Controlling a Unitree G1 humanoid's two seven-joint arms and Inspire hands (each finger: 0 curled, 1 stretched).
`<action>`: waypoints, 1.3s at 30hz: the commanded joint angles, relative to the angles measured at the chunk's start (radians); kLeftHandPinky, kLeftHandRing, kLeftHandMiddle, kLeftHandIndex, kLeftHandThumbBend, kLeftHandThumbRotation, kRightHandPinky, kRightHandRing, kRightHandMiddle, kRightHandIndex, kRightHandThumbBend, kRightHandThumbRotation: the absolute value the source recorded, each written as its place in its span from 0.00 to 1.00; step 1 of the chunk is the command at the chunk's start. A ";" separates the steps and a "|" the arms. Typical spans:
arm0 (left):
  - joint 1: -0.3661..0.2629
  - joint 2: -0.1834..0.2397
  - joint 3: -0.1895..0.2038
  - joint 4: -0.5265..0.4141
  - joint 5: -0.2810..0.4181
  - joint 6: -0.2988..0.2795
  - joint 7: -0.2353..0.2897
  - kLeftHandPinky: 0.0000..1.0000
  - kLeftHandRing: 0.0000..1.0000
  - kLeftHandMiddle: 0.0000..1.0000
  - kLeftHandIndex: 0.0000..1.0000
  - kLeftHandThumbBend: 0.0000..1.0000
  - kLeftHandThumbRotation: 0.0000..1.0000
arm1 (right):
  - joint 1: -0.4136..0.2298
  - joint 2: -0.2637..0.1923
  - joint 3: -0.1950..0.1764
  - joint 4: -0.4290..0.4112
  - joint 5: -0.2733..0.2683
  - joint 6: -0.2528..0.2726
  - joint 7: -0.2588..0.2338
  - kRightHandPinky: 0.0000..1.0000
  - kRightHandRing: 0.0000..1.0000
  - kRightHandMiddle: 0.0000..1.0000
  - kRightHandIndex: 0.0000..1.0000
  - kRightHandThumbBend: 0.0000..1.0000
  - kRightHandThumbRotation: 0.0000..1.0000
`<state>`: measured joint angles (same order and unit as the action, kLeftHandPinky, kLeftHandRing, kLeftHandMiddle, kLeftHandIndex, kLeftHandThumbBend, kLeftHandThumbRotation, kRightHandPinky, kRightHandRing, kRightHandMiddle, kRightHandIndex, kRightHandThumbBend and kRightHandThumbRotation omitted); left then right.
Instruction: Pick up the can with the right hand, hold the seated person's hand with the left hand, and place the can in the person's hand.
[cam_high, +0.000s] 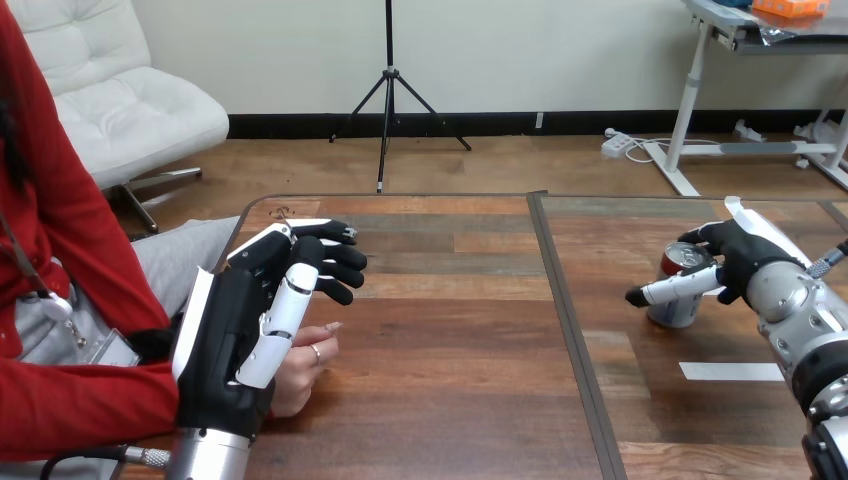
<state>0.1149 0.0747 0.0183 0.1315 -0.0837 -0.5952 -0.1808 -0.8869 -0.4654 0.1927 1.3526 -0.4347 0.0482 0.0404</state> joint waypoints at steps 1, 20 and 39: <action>-0.057 0.005 0.005 -0.001 0.006 -0.019 0.001 0.45 0.52 0.55 0.57 0.35 0.76 | -0.014 0.011 0.006 -0.007 -0.004 -0.023 -0.030 0.67 0.79 0.83 0.80 0.93 0.17; -0.065 0.007 0.009 0.013 -0.005 -0.035 -0.016 0.44 0.52 0.54 0.54 0.32 0.75 | -0.012 0.012 -0.003 -0.007 0.005 -0.033 -0.051 0.64 0.74 0.76 0.73 0.87 0.02; -0.065 0.008 0.012 0.013 -0.008 -0.036 -0.018 0.43 0.52 0.53 0.52 0.30 0.74 | -0.015 0.011 0.001 -0.008 0.001 -0.041 -0.060 0.59 0.65 0.71 0.68 0.84 0.00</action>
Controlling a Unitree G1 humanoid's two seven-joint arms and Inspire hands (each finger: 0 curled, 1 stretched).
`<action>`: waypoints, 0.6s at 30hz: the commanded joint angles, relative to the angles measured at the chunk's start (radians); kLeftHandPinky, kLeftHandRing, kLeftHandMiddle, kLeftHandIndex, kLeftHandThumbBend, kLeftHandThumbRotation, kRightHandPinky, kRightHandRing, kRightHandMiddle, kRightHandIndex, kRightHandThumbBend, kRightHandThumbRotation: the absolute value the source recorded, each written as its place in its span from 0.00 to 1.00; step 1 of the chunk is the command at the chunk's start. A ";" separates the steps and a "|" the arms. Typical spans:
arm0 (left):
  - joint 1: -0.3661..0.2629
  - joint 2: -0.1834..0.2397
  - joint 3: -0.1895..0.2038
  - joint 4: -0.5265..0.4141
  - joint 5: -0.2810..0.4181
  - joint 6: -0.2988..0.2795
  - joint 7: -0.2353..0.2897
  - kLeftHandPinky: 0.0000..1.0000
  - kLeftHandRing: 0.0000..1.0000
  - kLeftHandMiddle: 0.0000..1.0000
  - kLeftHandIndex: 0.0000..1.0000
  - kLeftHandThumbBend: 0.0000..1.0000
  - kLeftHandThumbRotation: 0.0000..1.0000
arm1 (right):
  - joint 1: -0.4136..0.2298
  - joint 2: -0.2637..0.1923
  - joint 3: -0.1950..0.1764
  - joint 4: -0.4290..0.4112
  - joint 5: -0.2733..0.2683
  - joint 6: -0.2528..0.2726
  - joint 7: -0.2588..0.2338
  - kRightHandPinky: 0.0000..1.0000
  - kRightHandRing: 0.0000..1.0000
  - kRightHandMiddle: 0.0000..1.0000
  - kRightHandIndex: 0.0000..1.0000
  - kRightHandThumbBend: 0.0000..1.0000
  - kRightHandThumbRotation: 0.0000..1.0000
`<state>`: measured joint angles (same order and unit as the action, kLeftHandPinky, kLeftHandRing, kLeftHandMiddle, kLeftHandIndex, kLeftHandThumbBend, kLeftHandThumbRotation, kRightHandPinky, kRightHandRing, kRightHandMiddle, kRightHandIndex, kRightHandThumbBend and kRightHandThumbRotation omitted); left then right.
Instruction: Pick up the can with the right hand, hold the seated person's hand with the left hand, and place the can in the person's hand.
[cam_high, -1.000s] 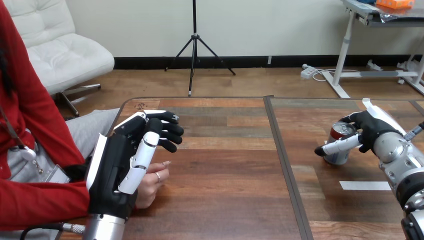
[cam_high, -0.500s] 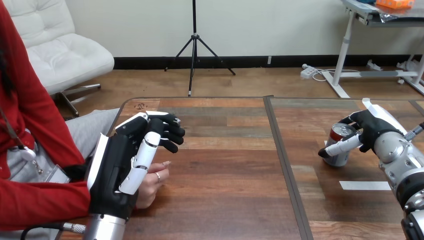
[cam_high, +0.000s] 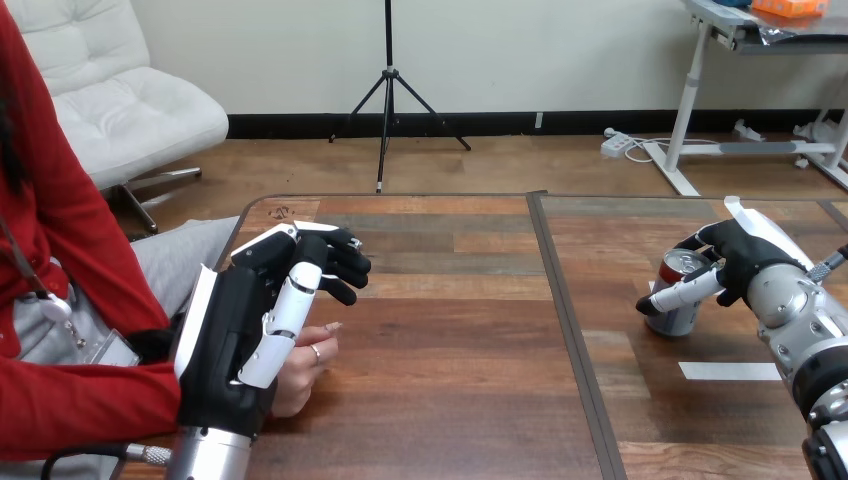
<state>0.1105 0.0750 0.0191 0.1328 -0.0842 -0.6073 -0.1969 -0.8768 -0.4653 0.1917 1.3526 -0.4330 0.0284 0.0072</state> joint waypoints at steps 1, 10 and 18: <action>-0.060 0.008 0.012 0.011 -0.007 -0.024 -0.002 0.43 0.52 0.53 0.52 0.30 0.74 | -0.025 0.011 0.001 -0.007 -0.001 -0.022 -0.027 0.58 0.65 0.71 0.68 0.83 0.00; -0.059 0.009 0.014 0.008 -0.004 -0.016 0.002 0.43 0.52 0.53 0.51 0.31 0.74 | -0.026 0.010 0.003 -0.008 -0.003 -0.025 -0.032 0.55 0.60 0.66 0.66 0.80 0.00; -0.060 0.012 0.016 0.011 0.004 -0.019 0.005 0.42 0.51 0.52 0.51 0.33 0.74 | -0.028 0.011 0.002 -0.010 -0.002 -0.025 -0.037 0.54 0.56 0.62 0.64 0.76 0.00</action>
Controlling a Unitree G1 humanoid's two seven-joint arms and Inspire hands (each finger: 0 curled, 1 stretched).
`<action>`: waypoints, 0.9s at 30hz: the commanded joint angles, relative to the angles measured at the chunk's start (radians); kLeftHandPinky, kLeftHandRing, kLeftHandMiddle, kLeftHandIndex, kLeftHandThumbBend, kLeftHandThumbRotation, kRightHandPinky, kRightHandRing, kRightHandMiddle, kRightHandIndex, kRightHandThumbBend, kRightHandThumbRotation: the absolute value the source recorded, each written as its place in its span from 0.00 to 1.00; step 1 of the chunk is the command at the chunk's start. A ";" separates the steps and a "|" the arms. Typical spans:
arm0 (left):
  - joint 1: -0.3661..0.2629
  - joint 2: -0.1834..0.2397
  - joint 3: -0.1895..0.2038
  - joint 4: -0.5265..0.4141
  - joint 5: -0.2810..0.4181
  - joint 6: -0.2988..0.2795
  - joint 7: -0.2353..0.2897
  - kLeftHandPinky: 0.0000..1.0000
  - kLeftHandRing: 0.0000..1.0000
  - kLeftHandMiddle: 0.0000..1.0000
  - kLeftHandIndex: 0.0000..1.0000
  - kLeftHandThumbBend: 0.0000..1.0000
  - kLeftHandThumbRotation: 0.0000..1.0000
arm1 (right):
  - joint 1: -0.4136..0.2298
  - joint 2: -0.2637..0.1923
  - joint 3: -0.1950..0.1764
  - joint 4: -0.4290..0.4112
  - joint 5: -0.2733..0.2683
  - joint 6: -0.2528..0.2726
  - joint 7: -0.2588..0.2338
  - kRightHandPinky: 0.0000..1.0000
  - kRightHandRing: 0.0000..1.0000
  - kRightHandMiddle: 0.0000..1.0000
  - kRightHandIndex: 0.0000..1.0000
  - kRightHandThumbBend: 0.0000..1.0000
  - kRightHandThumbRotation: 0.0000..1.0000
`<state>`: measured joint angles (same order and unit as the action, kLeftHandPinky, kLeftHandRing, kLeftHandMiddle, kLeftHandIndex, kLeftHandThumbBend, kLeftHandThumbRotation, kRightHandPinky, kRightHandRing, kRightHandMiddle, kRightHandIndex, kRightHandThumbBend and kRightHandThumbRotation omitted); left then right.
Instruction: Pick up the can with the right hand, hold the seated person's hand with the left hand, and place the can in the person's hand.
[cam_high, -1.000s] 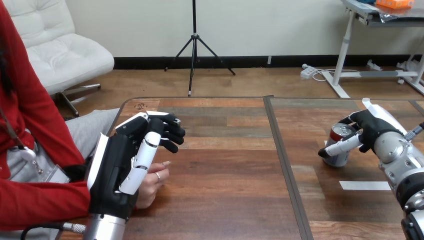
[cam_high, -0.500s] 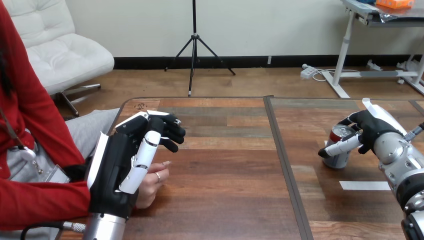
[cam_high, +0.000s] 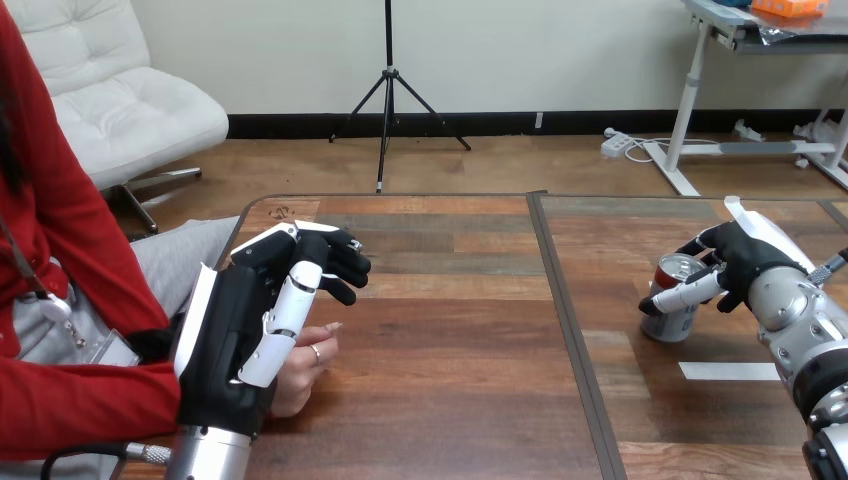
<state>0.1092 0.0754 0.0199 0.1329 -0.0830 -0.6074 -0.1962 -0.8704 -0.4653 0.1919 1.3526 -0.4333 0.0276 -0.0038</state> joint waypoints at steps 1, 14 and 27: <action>-0.059 0.011 0.015 0.011 0.003 -0.019 0.005 0.42 0.51 0.52 0.51 0.33 0.74 | -0.034 0.010 0.003 -0.010 -0.002 -0.024 -0.028 0.53 0.56 0.62 0.63 0.76 0.00; -0.060 0.011 0.018 0.017 0.002 -0.029 0.005 0.42 0.51 0.51 0.50 0.31 0.75 | -0.030 0.009 -0.001 -0.010 0.000 -0.037 -0.048 0.46 0.52 0.57 0.56 0.74 0.00; -0.063 0.012 0.021 0.022 0.003 -0.037 0.003 0.41 0.50 0.51 0.50 0.29 0.75 | -0.025 0.008 -0.001 -0.009 0.000 -0.045 -0.067 0.39 0.44 0.48 0.47 0.79 0.00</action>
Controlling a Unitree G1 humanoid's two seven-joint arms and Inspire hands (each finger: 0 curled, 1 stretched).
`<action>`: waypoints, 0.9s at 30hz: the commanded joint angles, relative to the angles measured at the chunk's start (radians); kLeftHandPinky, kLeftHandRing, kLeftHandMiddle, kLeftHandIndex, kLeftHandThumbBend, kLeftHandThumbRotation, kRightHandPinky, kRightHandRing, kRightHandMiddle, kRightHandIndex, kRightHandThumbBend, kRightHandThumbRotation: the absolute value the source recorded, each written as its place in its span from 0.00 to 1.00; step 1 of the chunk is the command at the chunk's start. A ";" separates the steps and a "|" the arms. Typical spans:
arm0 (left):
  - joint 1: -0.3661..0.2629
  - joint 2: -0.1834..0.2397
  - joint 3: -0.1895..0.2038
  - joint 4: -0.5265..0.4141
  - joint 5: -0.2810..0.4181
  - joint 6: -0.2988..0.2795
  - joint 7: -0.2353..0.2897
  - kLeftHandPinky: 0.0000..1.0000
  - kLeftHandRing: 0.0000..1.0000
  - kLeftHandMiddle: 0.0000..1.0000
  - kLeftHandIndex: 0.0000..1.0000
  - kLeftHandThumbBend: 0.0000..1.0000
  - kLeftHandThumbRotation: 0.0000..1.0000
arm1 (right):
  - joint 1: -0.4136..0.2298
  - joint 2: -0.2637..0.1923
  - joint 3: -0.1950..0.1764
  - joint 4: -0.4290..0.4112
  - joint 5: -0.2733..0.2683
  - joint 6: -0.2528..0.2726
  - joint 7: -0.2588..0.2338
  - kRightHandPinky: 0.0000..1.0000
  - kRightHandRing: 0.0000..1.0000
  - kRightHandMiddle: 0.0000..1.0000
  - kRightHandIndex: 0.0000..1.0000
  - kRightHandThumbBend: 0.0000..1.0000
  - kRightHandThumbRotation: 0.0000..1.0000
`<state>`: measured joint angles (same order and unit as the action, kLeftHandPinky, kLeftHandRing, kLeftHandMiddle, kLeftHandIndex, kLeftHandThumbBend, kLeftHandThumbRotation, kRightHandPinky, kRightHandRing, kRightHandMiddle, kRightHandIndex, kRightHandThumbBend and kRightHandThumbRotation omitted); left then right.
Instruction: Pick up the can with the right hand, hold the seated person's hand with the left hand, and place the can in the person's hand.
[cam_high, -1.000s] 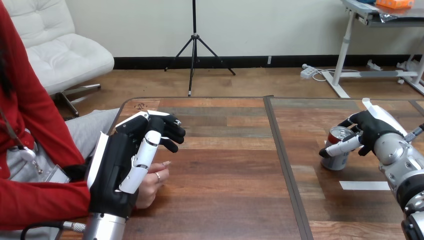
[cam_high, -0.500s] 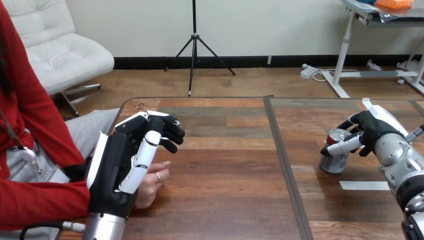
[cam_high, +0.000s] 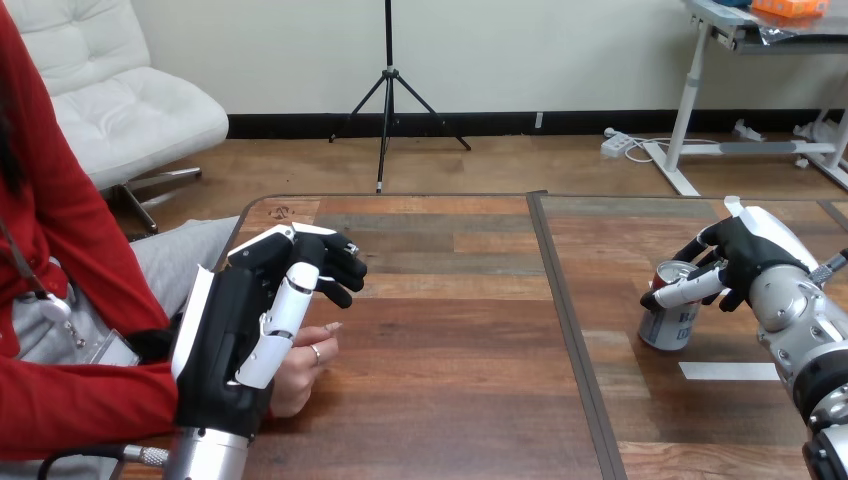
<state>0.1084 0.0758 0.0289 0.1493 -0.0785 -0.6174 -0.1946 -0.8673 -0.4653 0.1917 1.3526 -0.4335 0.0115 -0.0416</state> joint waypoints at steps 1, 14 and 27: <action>-0.062 0.011 0.012 0.006 -0.002 -0.027 0.001 0.41 0.50 0.51 0.50 0.29 0.75 | -0.028 0.008 -0.002 -0.009 0.001 -0.029 -0.029 0.38 0.43 0.48 0.46 0.79 0.00; -0.065 0.012 0.017 0.013 0.000 -0.034 0.001 0.41 0.50 0.51 0.50 0.30 0.74 | -0.022 0.003 0.009 -0.011 -0.012 -0.063 -0.042 0.36 0.42 0.46 0.45 0.83 0.00; -0.067 0.013 0.019 0.014 -0.002 -0.034 -0.003 0.40 0.49 0.50 0.49 0.30 0.74 | -0.019 -0.004 0.017 -0.013 -0.025 -0.099 -0.049 0.38 0.44 0.47 0.46 0.82 0.00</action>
<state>0.1076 0.0761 0.0430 0.1637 -0.0785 -0.6287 -0.1960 -0.8564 -0.4653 0.1964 1.3527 -0.4485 -0.0547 -0.0625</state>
